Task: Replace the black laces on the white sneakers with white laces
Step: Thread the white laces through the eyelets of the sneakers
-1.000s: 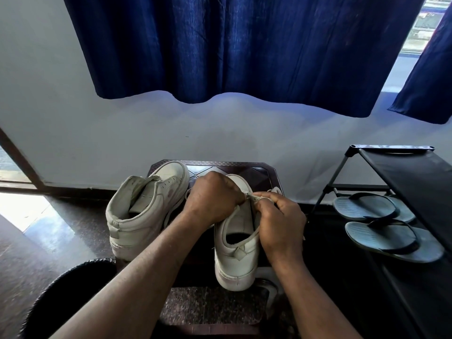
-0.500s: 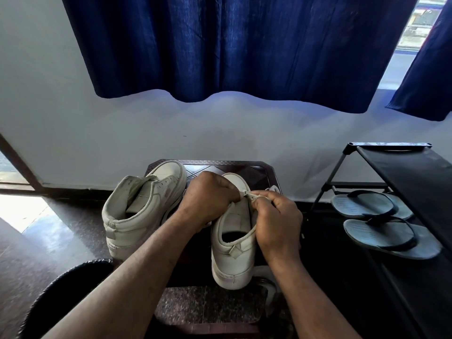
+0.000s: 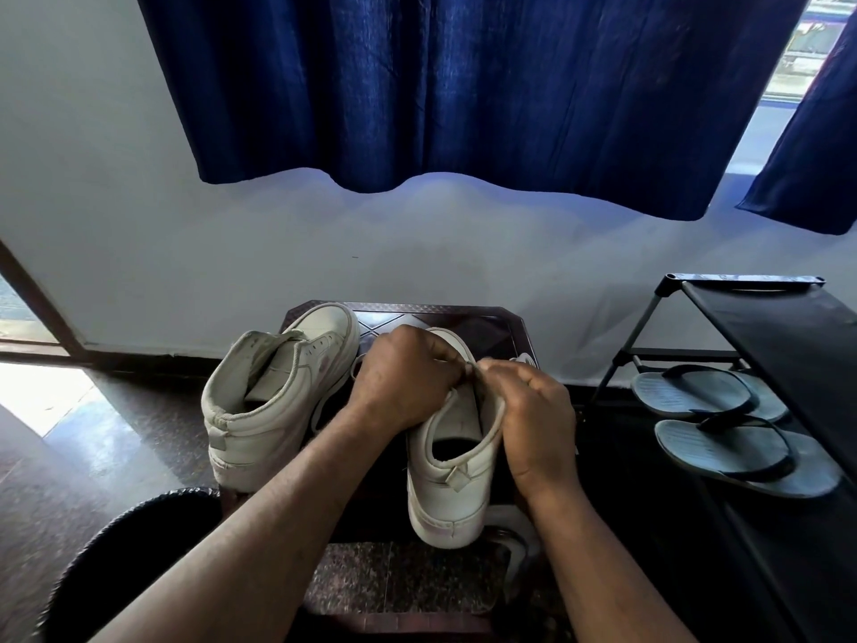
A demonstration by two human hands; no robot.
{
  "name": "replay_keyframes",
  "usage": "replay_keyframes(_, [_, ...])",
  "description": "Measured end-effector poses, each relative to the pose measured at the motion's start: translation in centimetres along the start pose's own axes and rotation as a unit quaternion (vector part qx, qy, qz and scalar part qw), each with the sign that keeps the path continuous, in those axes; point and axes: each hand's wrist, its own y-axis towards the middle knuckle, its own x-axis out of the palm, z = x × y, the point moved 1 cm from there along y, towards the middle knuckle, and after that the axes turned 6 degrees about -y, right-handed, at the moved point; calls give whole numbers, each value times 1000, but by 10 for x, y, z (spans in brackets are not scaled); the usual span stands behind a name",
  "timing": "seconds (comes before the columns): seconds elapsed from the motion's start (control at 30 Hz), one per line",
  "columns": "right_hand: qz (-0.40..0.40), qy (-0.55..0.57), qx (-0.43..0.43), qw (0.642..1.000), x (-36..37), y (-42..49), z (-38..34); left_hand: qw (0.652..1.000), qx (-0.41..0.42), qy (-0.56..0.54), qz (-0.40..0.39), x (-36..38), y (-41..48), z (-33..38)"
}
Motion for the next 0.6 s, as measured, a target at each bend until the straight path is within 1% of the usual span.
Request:
replay_keyframes(0.07, [-19,78,58,995,-2,7,0,1000,11,16,1,-1,0,0])
replay_keyframes(0.1, [-26,84,74,993,-3,11,1,1000,14,21,0,-1,0,1])
replay_keyframes(0.13, [-31,64,73,995,-4,14,0,1000,15,24,-3,-1,0,0])
replay_keyframes(0.23, [-41,-38,36,998,-5,25,3,999,16,29,-11,-1,1,-1])
replay_keyframes(0.33, [-97,-92,39,990,-1,35,7,999,16,31,-13,-3,1,0])
replay_keyframes(0.4, [-108,-140,15,984,0,41,8,999,13,35,-14,-4,1,0])
replay_keyframes(0.43, [-85,-173,-1,981,-2,45,8,999,13,34,-15,-4,1,-1])
replay_keyframes(0.5, [17,-215,-22,976,-14,53,5,999,17,31,-18,-4,1,-1])
replay_keyframes(0.57, [107,-192,-19,975,-32,58,-1,999,23,35,-18,-4,0,-1])
replay_keyframes(0.6, [124,-198,-21,972,-39,57,-3,999,24,37,-17,-4,0,-1])
